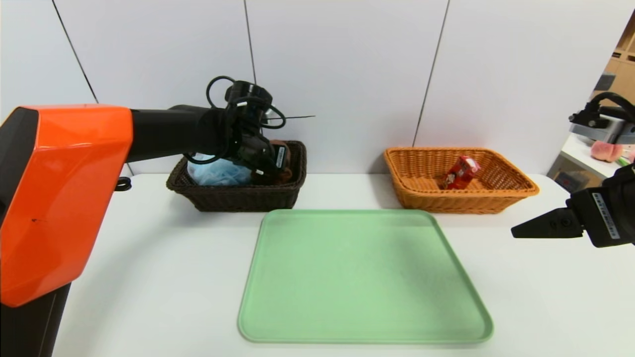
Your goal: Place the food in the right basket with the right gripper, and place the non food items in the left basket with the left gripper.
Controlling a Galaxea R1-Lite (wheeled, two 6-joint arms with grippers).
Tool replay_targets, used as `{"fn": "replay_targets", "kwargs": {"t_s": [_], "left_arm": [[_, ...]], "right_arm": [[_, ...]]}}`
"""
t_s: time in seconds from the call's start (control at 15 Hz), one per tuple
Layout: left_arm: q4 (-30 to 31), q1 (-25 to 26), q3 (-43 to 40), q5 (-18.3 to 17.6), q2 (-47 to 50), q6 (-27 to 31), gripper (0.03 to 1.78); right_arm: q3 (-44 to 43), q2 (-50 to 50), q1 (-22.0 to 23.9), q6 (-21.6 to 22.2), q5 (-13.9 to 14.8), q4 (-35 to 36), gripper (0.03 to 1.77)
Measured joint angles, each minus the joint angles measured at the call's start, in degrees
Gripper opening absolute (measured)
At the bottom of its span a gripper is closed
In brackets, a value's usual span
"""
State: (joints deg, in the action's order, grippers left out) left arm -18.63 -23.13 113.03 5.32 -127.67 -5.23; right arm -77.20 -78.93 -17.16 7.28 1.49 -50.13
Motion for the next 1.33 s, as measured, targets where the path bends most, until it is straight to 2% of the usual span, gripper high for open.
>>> {"fn": "replay_targets", "kwargs": {"t_s": [0.33,0.87,1.33], "left_arm": [[-0.05,0.0,0.0,0.05,0.44,-0.06,1.32],[-0.68,0.0,-0.3,0.05,4.44,-1.13,1.57],[-14.91,0.37,-0.57,0.17,16.46,-1.84,1.65]], "right_arm": [[0.05,0.46,0.0,0.05,0.0,-0.01,1.7],[0.35,1.54,0.05,0.0,-0.01,0.0,1.7],[0.3,4.35,0.05,-0.04,-0.23,-0.04,1.7]]}}
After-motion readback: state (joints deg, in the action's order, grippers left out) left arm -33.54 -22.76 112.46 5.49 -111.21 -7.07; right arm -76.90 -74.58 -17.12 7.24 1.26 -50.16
